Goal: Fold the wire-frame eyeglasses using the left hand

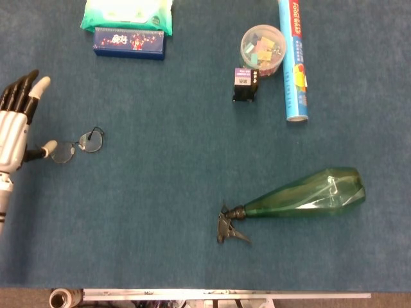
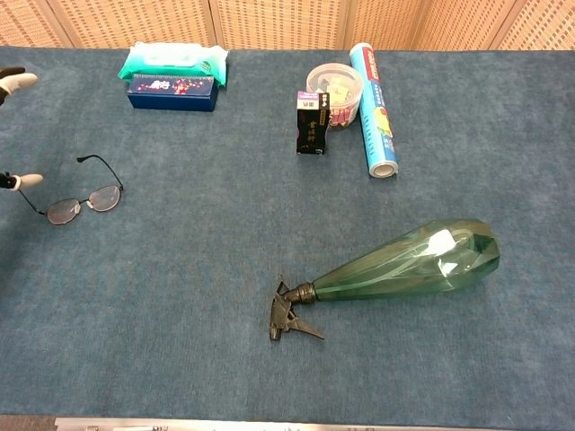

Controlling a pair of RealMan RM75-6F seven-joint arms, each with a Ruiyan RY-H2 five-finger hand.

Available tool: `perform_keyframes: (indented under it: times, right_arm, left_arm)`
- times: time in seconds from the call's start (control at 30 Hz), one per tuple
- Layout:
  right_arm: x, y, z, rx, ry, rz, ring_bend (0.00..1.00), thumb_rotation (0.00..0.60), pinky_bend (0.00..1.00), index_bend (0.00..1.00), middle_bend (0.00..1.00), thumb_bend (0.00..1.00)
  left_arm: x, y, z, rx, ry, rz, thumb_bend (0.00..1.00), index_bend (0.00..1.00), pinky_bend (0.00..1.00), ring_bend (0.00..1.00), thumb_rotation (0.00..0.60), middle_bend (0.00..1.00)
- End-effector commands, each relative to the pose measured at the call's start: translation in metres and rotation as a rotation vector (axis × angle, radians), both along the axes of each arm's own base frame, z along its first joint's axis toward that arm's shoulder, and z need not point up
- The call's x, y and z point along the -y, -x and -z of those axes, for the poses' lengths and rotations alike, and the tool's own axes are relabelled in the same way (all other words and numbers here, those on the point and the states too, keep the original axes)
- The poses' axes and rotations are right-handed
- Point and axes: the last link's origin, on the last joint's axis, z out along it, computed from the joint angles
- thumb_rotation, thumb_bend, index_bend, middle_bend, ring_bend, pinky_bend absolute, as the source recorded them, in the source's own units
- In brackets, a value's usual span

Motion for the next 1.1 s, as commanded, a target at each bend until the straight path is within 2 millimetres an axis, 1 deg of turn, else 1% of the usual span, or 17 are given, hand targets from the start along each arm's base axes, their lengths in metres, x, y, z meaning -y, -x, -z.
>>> perform_keyframes:
  times: [0.03,0.2,0.33,0.43,0.53,0.7,0.77,1.03,1.1]
  right_arm:
    - [0.0,0.0,0.0,0.001,-0.001,-0.002,0.21,0.6,0.51,0.05,0.23,0.01]
    - [0.0,0.0,0.001,0.004,0.0,-0.006,0.21,0.6,0.51,0.05,0.23,0.01]
    - [0.0,0.0,0.0,0.005,0.002,-0.008,0.21,0.6,0.51,0.05,0.23,0.01]
    - [-0.001,0.0,0.0,0.006,0.004,-0.007,0.21,0.6,0.51,0.05,0.23,0.01]
    - [-0.001,0.001,0.0,0.008,0.005,-0.006,0.21,0.6,0.51,0.05,0.23,0.01]
    - [-0.002,0.002,-0.001,0.008,0.007,-0.003,0.21,0.6,0.51,0.05,0.23,0.01]
    - [-0.002,0.002,-0.001,0.008,0.008,-0.002,0.21,0.6,0.51,0.05,0.23,0.01]
    - [-0.002,0.0,-0.001,0.012,0.012,-0.007,0.21,0.6,0.51,0.05,0.23,0.01]
    - [-0.001,0.0,-0.002,0.014,0.015,-0.007,0.21,0.6,0.51,0.05,0.23,0.01]
  left_arm:
    - [0.018,-0.003,-0.005,-0.007,0.033,-0.019,0.0,0.0,0.08,0.0,0.6,0.0]
    - [0.036,-0.005,-0.009,-0.031,0.054,-0.05,0.0,0.0,0.08,0.0,0.6,0.0]
    - [0.041,0.005,-0.015,-0.075,0.03,-0.092,0.0,0.0,0.08,0.0,0.6,0.0]
    - [0.041,0.014,-0.02,-0.109,0.005,-0.126,0.0,0.0,0.08,0.0,0.6,0.0]
    - [0.035,0.025,-0.025,-0.169,-0.041,-0.157,0.0,0.0,0.08,0.0,0.6,0.0]
    - [0.026,0.031,-0.028,-0.207,-0.075,-0.18,0.0,0.0,0.08,0.0,0.6,0.0]
    - [0.023,0.031,-0.028,-0.211,-0.08,-0.185,0.03,0.0,0.08,0.0,0.6,0.0]
    - [0.009,0.021,-0.024,-0.196,-0.105,-0.169,0.23,0.0,0.08,0.0,0.6,0.0]
    - [0.007,0.018,-0.021,-0.185,-0.107,-0.163,0.26,0.0,0.08,0.0,0.6,0.0]
